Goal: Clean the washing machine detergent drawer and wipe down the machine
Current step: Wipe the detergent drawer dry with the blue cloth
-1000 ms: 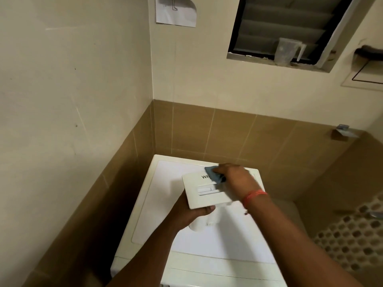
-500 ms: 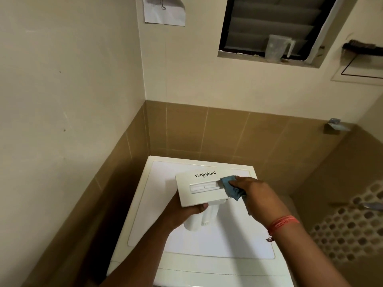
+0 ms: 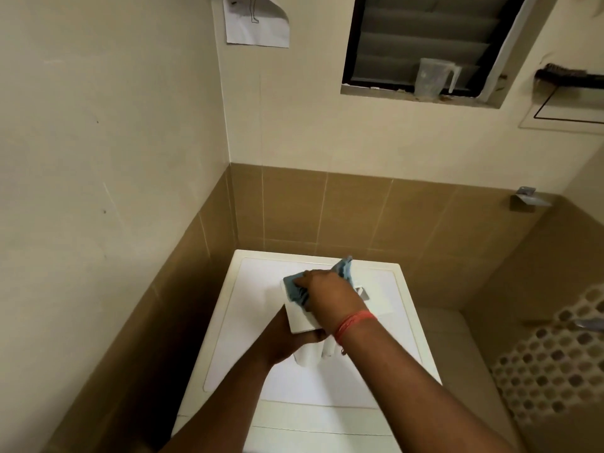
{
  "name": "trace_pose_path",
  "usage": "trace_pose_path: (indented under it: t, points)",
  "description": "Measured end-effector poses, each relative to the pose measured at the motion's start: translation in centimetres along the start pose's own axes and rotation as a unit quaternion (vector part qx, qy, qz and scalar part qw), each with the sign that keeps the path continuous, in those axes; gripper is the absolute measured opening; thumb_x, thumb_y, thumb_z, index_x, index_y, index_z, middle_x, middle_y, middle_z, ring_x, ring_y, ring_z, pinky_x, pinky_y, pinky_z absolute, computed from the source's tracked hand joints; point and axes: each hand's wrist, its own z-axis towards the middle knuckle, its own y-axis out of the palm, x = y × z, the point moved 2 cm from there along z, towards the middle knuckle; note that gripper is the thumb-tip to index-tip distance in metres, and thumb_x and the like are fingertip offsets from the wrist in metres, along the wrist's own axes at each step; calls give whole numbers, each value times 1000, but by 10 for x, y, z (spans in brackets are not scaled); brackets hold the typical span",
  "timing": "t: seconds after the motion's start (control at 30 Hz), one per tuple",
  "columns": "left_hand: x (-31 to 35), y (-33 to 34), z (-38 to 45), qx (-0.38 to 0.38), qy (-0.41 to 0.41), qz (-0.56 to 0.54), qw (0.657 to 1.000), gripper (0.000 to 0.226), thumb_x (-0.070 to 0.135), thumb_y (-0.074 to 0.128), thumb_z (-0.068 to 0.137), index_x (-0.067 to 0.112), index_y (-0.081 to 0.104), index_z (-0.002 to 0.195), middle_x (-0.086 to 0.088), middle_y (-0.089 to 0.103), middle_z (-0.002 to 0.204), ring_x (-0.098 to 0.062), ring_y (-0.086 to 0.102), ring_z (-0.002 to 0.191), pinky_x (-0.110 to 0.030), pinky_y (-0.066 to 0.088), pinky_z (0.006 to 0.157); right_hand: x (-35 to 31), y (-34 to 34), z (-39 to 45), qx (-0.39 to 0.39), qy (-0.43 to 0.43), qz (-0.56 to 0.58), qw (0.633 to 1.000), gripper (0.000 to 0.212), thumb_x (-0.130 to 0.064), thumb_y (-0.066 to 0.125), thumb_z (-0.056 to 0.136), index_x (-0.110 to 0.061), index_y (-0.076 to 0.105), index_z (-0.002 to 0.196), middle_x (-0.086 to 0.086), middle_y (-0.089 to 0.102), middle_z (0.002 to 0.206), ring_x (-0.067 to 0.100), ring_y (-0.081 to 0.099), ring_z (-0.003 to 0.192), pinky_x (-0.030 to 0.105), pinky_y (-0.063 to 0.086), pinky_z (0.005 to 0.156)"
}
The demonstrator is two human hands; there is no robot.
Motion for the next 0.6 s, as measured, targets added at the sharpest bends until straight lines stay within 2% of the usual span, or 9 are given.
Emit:
trace_pose_path:
  t: [0.07,0.17,0.2,0.27,0.33,0.4,0.47,0.53,0.6]
  points:
    - [-6,0,3,15,2,0,1000,62,27,87,70,27,44,113,19,59,106,-3,56,106,-7,45,83,5,-6,11,-15,-2,13,1000,37,-5,54,84,-17,65,118,8,65,112,28,62,103,34,50,86]
    - [-9,-3,-1,42,-5,4,999,59,9,83,74,30,48,116,15,64,106,2,61,105,-8,46,83,7,-15,12,-33,-24,9,999,41,-5,49,89,-20,63,124,9,64,115,30,61,105,34,49,86]
    - [-8,-4,-2,36,6,-15,999,57,8,81,76,27,52,121,9,68,111,0,62,108,-14,49,87,14,-19,12,-30,-24,7,999,41,-6,50,89,-21,63,125,8,65,115,29,61,106,34,48,86]
    - [-3,-8,-4,25,13,-31,999,56,16,81,77,23,58,127,5,69,119,-10,63,114,-28,51,94,38,-31,8,-19,-2,0,1000,35,-11,57,86,-23,67,116,3,68,109,25,63,102,30,46,85]
    - [-1,-11,-4,38,4,-53,998,60,24,83,75,24,58,129,7,68,123,-11,61,117,-32,50,98,75,-43,-3,2,39,-8,999,26,-13,60,81,-26,69,102,-5,67,96,20,61,88,24,43,78]
    - [-1,-13,-2,45,-4,-59,997,60,26,83,75,26,58,130,9,66,125,-9,60,118,-32,49,99,95,-51,-23,23,62,16,998,30,-14,56,88,-30,69,110,-8,63,96,17,57,84,27,46,81]
    - [-2,-12,0,47,-3,-61,997,57,23,82,76,27,59,128,9,67,125,-8,61,117,-32,50,98,92,-56,-49,28,44,8,999,25,-14,52,95,-20,70,112,3,67,95,15,65,81,35,52,79]
    - [-2,-12,1,40,4,-66,997,53,22,81,76,29,60,124,10,68,122,-8,62,115,-31,50,96,76,-52,-69,25,31,37,998,27,-9,51,94,-16,70,111,8,68,109,17,69,94,41,53,88]
    - [0,-12,0,39,10,-70,997,51,21,80,75,30,62,121,9,69,120,-10,63,113,-30,51,95,61,-46,-82,26,58,15,998,46,-2,49,89,-21,61,129,3,55,137,21,56,121,31,43,102]
